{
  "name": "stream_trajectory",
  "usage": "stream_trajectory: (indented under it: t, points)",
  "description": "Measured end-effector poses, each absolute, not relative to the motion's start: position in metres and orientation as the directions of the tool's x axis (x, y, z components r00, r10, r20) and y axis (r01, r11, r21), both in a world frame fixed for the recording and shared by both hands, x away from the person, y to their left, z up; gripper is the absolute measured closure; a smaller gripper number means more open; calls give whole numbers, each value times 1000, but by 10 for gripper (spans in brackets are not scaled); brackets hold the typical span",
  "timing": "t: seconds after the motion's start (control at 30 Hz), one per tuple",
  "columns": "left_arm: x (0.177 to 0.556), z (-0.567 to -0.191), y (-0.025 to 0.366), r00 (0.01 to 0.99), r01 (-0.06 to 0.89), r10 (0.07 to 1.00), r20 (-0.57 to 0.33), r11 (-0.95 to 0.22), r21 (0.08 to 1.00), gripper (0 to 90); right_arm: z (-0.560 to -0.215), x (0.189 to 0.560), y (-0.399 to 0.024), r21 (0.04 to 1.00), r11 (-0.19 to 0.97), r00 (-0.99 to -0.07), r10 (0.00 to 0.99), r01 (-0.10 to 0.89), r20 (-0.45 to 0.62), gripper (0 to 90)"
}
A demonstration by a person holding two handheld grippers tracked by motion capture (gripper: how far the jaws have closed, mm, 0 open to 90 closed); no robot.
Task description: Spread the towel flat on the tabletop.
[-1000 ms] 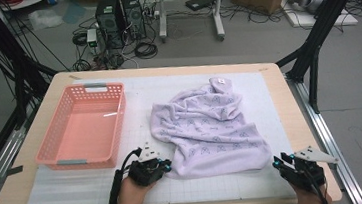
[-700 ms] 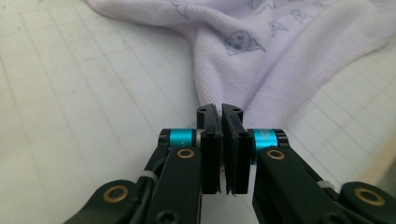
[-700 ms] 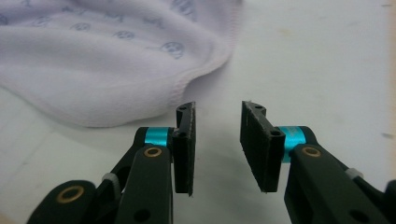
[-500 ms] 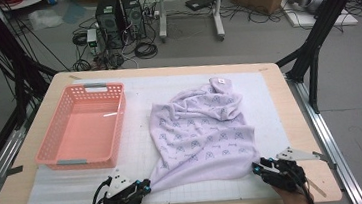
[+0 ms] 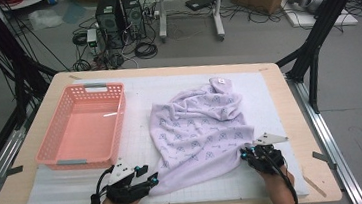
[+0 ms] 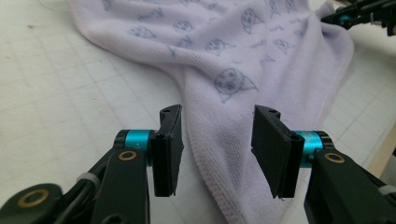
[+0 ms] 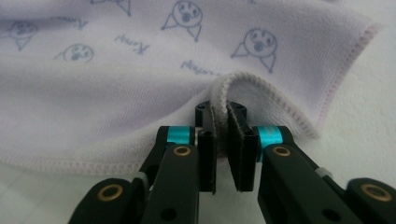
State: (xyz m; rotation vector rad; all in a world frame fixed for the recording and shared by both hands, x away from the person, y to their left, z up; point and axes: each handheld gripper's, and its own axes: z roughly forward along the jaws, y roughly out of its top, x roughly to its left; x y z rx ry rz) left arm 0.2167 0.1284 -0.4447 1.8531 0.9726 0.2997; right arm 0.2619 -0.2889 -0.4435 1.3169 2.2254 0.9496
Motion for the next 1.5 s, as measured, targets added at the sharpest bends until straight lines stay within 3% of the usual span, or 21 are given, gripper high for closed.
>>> stream_trajectory:
  t: [0.2,0.23,0.33,0.5,0.63,0.73,0.8,1.03,1.23,1.33,1.43,1.5]
  points:
    - [226,-455,113,679,530,706,-203,-280,801,552,-436,238,-309,661,330,-472,881,674,40,838]
    - [225,-454,112,680,518,711,-179,-293,804,574,-435,232,-313,655,326,-467,883,681,46,837]
    - [224,-453,111,688,515,708,-160,-321,795,851,-432,211,-326,639,311,-463,883,703,80,837]
    - [208,-448,116,680,537,705,-201,-292,792,854,-429,182,-336,630,313,-482,869,710,112,837]
    - [187,-450,121,693,548,687,-219,-305,779,807,-430,161,-341,615,319,-502,852,721,146,825]
    - [186,-447,126,681,533,702,-209,-279,799,614,-426,155,-343,651,310,-510,849,693,138,622]
    - [193,-443,129,667,521,714,-213,-242,819,543,-419,158,-346,705,266,-494,859,658,137,572]
    - [219,-435,130,645,493,733,-215,-185,850,531,-416,195,-342,762,233,-457,885,604,92,549]
    - [253,-447,121,598,565,771,-220,-211,798,524,-435,238,-321,736,287,-465,884,613,42,492]
    - [264,-452,112,589,580,778,-218,-219,784,509,-440,256,-315,735,292,-459,888,612,29,508]
    - [266,-450,105,587,572,792,-170,-256,779,530,-445,267,-307,724,312,-472,882,615,21,582]
    - [267,-449,105,591,562,796,-131,-290,775,790,-444,272,-304,725,315,-503,863,613,50,792]
